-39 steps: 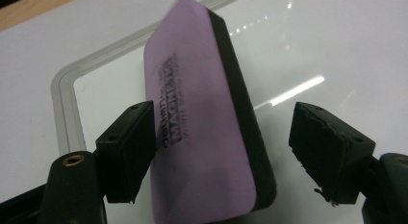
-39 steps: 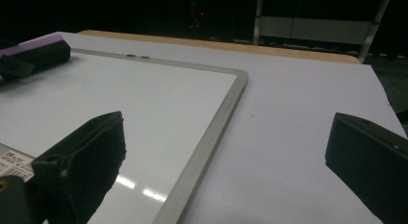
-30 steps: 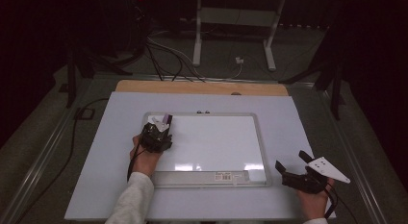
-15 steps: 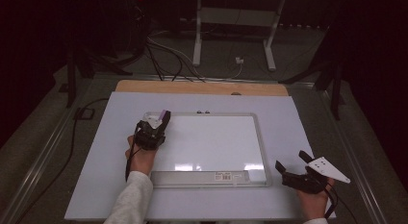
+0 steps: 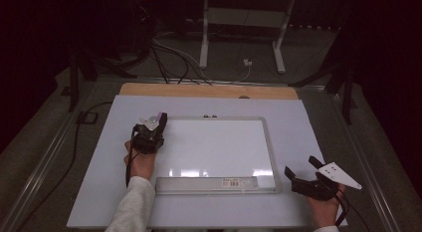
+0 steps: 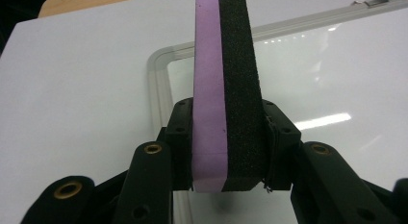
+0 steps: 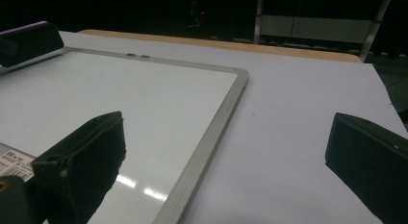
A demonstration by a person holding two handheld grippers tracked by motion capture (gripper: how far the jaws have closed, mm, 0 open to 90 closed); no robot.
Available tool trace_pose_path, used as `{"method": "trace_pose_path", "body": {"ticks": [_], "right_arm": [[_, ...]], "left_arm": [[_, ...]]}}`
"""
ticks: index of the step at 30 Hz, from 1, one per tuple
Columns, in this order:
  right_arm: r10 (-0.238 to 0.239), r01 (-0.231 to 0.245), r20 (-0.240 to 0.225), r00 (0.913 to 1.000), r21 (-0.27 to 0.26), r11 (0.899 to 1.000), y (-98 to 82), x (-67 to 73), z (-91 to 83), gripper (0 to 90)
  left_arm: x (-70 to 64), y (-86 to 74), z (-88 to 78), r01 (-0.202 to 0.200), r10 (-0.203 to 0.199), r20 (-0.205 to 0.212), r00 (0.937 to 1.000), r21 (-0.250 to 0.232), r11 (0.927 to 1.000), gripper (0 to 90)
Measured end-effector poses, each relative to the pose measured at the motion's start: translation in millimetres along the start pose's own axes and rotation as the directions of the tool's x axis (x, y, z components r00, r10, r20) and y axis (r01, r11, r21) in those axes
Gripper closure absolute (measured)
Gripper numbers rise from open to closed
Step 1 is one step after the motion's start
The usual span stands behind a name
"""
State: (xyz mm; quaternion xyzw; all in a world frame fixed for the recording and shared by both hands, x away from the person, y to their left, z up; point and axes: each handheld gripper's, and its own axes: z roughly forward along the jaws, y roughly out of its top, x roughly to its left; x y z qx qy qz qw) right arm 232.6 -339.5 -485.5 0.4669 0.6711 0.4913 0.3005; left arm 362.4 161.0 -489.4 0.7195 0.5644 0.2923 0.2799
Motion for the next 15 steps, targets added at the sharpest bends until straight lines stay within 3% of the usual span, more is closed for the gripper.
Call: {"method": "trace_pose_path", "body": {"ticks": [15], "right_arm": [[0.0,0.0,0.0,1.0,0.003,1.0,0.2,0.5,0.6,0.9]], "left_arm": [[8.4,-1.3,1.2,0.042,-0.042,-0.03,0.9987,0.009,0.9991,64.3]]}}
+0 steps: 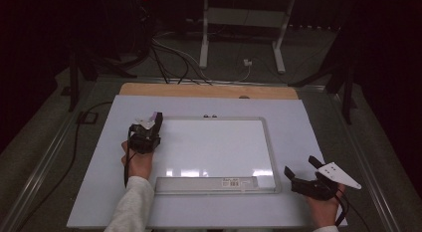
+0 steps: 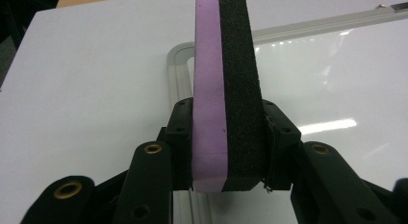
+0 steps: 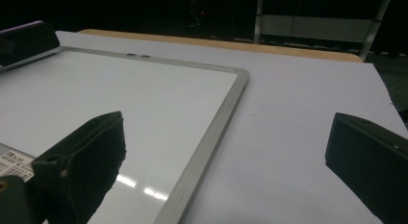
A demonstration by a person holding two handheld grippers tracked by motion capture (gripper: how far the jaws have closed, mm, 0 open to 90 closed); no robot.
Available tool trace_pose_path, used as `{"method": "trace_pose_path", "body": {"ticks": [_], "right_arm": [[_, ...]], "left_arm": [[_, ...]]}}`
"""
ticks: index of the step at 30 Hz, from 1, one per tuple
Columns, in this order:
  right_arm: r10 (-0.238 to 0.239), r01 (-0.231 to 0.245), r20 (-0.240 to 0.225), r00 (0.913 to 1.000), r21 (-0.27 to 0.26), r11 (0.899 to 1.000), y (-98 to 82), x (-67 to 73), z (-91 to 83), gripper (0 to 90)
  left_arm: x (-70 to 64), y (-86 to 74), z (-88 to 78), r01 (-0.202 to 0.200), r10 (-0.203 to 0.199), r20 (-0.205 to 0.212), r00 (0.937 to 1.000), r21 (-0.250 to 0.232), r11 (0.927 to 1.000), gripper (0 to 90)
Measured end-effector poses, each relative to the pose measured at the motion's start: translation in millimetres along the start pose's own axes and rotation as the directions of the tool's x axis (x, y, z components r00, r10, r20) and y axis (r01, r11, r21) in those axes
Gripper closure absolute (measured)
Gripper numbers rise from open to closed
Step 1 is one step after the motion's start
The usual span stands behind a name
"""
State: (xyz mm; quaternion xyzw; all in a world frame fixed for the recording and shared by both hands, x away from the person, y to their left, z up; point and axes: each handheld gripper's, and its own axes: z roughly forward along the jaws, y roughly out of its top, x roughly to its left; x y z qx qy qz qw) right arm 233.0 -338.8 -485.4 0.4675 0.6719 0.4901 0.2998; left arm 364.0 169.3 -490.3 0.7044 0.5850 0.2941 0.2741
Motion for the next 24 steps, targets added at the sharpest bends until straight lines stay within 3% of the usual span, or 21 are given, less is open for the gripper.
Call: {"method": "trace_pose_path", "body": {"ticks": [10,24], "right_arm": [[0.004,-0.004,0.002,1.0,-0.003,1.0,0.1,-1.2,-0.7,0.9],[0.004,-0.004,0.001,1.0,-0.005,1.0,0.4,-0.6,-0.6,0.9]], "left_arm": [[3.2,-4.6,6.1,0.03,-0.029,-0.014,0.9995,0.034,0.999,64.2],[-4.4,-0.1,11.2,0.062,-0.06,-0.042,0.9973,0.039,0.9973,64.1]]}}
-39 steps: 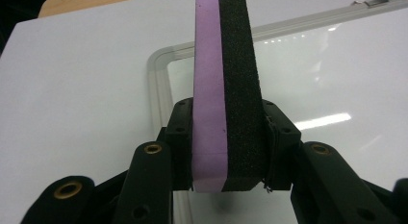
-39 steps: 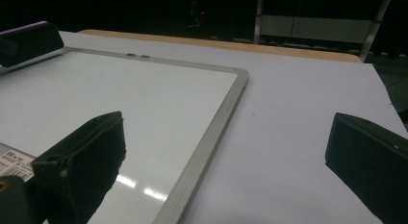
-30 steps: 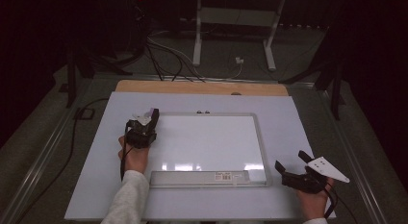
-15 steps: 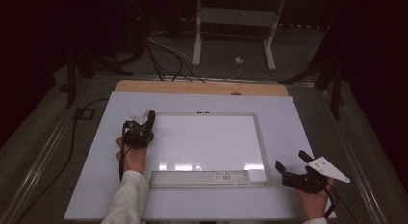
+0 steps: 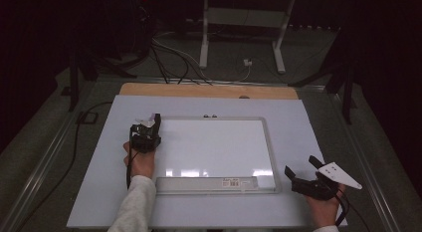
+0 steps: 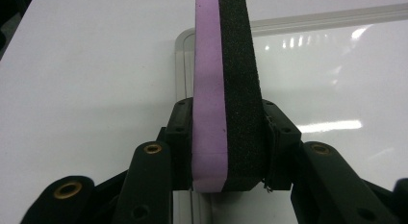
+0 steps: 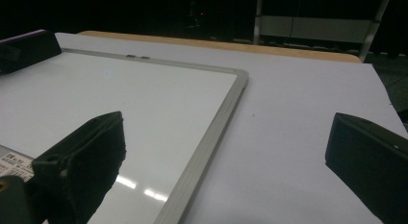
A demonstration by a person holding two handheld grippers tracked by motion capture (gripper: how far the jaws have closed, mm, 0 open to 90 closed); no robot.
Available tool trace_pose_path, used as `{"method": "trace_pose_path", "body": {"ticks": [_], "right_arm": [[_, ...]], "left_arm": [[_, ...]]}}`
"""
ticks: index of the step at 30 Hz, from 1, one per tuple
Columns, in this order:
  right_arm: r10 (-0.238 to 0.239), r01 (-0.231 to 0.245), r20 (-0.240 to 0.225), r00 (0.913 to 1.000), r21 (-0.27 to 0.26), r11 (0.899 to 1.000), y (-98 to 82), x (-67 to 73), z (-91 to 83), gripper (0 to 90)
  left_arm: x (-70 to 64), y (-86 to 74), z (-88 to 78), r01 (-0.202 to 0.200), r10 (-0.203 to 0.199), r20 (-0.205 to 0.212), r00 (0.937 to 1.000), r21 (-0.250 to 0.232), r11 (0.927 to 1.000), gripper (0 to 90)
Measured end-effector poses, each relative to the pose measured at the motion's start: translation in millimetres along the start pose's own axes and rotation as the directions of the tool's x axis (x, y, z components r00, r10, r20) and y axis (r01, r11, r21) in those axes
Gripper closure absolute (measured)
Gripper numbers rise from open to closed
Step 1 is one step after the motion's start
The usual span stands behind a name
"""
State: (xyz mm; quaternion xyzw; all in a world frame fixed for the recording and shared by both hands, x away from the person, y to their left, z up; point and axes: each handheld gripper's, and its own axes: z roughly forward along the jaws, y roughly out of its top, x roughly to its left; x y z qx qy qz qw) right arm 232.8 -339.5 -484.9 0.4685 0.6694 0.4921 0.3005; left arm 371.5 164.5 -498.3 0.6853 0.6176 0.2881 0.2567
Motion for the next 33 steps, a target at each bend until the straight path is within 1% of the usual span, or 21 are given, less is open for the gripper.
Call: {"method": "trace_pose_path", "body": {"ticks": [5,7,9,13,15,19,22,25,27,29,33], "right_arm": [[0.001,-0.001,0.0,1.0,0.0,1.0,0.0,-0.5,-0.2,0.9],[-0.001,0.001,0.0,1.0,0.0,1.0,0.1,-0.3,-0.3,0.9],[0.0,0.0,-0.001,1.0,-0.001,1.0,0.1,-0.3,-0.3,0.9],[-0.001,0.001,0.0,1.0,0.0,1.0,0.1,-0.3,-0.3,0.9],[0.0,0.0,0.0,1.0,-0.001,1.0,0.1,-0.2,-0.3,0.9],[-0.001,0.001,0.0,1.0,-0.001,1.0,0.1,-0.3,-0.2,0.9],[-0.002,0.002,-0.001,1.0,-0.001,1.0,0.1,-0.3,-0.1,0.9],[-0.003,0.003,-0.002,1.0,-0.002,1.0,0.2,0.0,0.0,0.9],[-0.003,0.003,-0.002,1.0,-0.002,1.0,0.1,0.1,0.1,0.9],[-0.003,0.003,-0.002,1.0,-0.003,1.0,0.1,0.1,0.1,0.9],[-0.004,0.004,-0.002,1.0,-0.002,1.0,0.0,0.4,0.3,0.9]], "left_arm": [[-1.4,1.4,1.5,0.019,-0.019,0.003,0.9998,0.0,0.9998,63.8],[-1.5,1.2,1.8,0.024,-0.024,0.012,0.9996,0.004,0.9997,63.1],[-2.2,0.8,2.6,0.023,-0.024,0.021,0.9995,0.016,0.9996,60.3],[-3.1,0.3,2.8,0.022,-0.022,0.026,0.9994,0.014,0.9997,55.1],[-3.1,0.7,2.1,0.02,-0.02,0.024,0.9995,0.004,0.9998,49.1],[-1.7,1.5,-1.8,0.022,-0.021,0.04,0.999,-0.028,0.9994,38.7],[0.2,2.0,-5.7,0.024,-0.02,0.064,0.9978,-0.06,0.9979,28.6],[3.2,3.0,-11.0,0.027,-0.016,0.114,0.9933,-0.09,0.9955,20.6],[5.2,3.4,-15.7,0.031,-0.014,0.146,0.9892,-0.116,0.9928,17.5],[6.9,4.0,-21.0,0.023,0.001,0.167,0.986,-0.143,0.9895,16.0],[10.1,5.6,-30.8,0.016,0.024,0.215,0.9764,-0.179,0.9837,3.8]]}}
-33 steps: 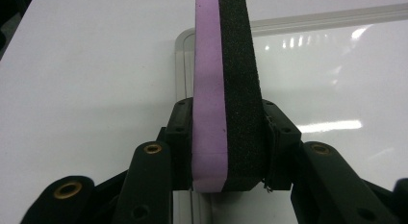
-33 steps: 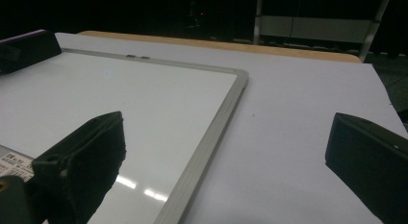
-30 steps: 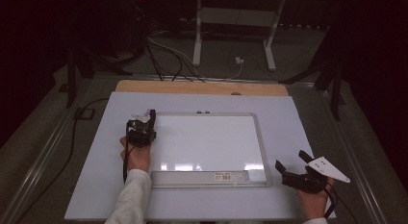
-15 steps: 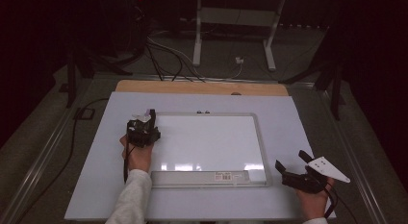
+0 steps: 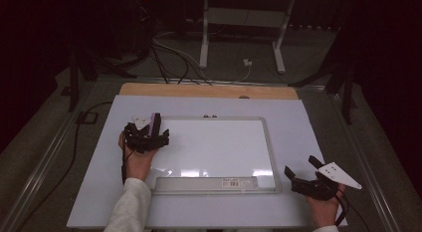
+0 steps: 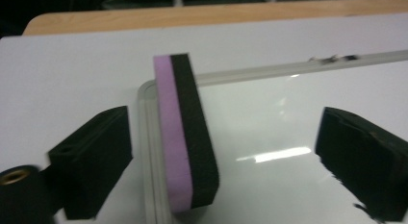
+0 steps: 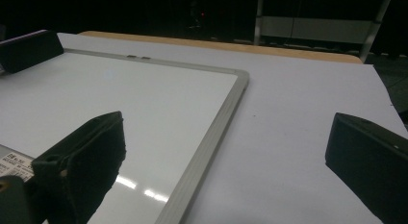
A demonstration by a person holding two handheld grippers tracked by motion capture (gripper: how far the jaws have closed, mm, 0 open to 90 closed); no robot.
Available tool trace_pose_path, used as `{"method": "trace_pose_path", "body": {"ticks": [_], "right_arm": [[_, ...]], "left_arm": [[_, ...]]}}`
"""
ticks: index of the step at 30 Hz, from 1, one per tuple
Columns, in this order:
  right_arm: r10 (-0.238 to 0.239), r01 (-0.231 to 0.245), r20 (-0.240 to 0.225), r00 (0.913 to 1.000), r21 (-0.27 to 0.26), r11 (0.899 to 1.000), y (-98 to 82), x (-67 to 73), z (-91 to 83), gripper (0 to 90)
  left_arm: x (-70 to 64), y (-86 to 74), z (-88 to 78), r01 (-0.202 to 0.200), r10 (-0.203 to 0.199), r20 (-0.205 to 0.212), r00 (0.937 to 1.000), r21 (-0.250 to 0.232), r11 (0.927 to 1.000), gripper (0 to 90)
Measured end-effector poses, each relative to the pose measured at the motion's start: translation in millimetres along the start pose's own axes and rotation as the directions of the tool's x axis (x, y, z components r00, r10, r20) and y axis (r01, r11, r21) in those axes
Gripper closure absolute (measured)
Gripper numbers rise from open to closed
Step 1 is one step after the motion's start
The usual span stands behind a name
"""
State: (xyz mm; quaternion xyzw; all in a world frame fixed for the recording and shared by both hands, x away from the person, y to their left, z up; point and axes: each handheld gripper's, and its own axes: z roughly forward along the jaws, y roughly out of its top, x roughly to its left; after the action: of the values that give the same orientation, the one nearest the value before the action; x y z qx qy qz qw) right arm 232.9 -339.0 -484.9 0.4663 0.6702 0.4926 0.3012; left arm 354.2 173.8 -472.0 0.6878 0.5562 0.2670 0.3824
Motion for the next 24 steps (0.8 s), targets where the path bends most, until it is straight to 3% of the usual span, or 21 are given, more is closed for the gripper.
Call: {"method": "trace_pose_path", "body": {"ticks": [7,15,24], "right_arm": [[0.001,-0.001,-0.002,1.0,0.001,1.0,-0.1,0.4,0.2,0.9],[0.001,-0.001,-0.004,1.0,-0.001,1.0,-0.2,0.6,0.3,0.9],[-0.011,0.011,-0.01,0.9999,-0.002,1.0,-0.2,2.4,1.4,0.9]], "left_arm": [[1.6,3.8,-18.6,-0.05,0.051,0.025,0.9984,-0.065,0.9966,0.6],[8.9,-2.5,-45.1,-0.089,0.099,0.072,0.9925,-0.133,0.9871,0.6],[15.7,-20.7,-70.3,-0.144,0.164,0.089,0.9825,-0.193,0.9706,0.6]]}}
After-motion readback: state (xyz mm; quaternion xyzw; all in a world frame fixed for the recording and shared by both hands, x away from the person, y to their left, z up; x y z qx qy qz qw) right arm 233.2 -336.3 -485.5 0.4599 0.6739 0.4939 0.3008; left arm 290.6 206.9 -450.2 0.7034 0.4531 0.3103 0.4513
